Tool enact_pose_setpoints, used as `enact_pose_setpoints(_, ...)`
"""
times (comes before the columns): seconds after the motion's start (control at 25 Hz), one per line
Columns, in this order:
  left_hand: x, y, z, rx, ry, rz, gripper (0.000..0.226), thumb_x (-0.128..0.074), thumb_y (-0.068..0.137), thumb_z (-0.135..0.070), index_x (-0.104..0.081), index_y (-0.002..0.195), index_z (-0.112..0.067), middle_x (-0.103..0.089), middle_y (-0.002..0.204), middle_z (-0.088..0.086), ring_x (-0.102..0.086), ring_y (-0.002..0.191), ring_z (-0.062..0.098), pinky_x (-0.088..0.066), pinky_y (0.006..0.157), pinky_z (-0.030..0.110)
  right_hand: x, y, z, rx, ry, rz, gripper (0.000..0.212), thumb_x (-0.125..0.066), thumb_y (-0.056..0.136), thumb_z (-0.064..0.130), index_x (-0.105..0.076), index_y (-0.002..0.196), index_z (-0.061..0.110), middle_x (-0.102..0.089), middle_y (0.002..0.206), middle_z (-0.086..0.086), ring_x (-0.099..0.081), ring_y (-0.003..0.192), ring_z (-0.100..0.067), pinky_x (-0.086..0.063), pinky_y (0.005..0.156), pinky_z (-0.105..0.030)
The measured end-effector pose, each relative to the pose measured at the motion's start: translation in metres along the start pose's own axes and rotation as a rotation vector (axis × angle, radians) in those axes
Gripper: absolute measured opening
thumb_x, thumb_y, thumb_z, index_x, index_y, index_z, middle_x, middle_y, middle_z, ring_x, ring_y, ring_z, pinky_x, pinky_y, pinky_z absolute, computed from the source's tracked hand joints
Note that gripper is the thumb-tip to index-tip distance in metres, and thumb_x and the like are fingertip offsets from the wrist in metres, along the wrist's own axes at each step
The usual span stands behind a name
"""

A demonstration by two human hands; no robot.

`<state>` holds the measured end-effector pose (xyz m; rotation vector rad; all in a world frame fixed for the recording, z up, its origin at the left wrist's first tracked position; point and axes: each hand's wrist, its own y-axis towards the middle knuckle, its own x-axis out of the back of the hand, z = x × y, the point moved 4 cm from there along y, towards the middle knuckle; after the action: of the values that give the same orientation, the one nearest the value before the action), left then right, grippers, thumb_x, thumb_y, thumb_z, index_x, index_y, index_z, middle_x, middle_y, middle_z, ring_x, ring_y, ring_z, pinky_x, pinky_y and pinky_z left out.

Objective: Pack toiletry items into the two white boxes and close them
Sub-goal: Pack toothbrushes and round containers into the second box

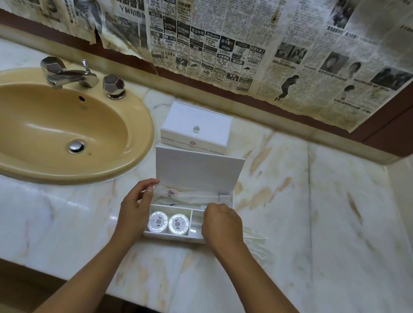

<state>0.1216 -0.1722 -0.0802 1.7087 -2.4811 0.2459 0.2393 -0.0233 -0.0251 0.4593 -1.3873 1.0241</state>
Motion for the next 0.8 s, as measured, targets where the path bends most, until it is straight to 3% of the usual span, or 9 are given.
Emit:
enact_pose_setpoints(0.2,0.000,0.001,0.001,-0.005,0.004,0.005,0.031,-0.046,0.102,-0.012,-0.064,0.101,-0.037,-0.063,0.095,-0.035,-0.056,0.084,-0.008,-0.041,0.074,0.004,-0.010,-0.001,-0.001,-0.030,0.033,0.098,0.021,-0.050,0.087,-0.005,-0.062,0.100,0.007,-0.064,0.111,-0.015,-0.062,0.103,-0.031,-0.048,0.084,-0.031)
enact_pose_setpoints(0.4,0.000,0.001,0.003,-0.003,-0.001,-0.002,0.030,-0.046,0.102,-0.013,-0.065,0.102,-0.036,-0.065,0.104,-0.021,-0.057,0.090,-0.007,-0.041,0.077,0.005,-0.008,0.000,-0.002,-0.052,0.084,0.106,0.019,-0.049,0.091,0.005,-0.061,0.106,0.003,-0.063,0.112,-0.014,-0.061,0.102,-0.031,-0.042,0.075,-0.028)
enact_pose_setpoints(0.6,0.000,0.003,0.004,0.000,0.016,-0.002,0.027,-0.046,0.101,-0.011,-0.066,0.106,-0.029,-0.065,0.109,-0.017,-0.058,0.094,-0.007,-0.042,0.079,0.007,-0.017,0.002,-0.001,-0.037,0.088,0.197,0.028,-0.045,0.098,0.023,-0.062,0.114,0.008,-0.058,0.123,-0.013,-0.058,0.111,-0.030,-0.046,0.088,-0.032)
enact_pose_setpoints(0.8,-0.001,0.002,0.004,-0.009,0.034,-0.003,0.027,-0.045,0.102,-0.010,-0.066,0.108,-0.026,-0.065,0.107,-0.018,-0.057,0.090,-0.009,-0.041,0.075,0.004,-0.002,-0.002,-0.007,0.016,0.196,0.115,0.019,-0.047,0.091,0.019,-0.064,0.084,0.018,-0.067,0.100,-0.008,-0.056,0.085,-0.028,-0.041,0.070,-0.028)
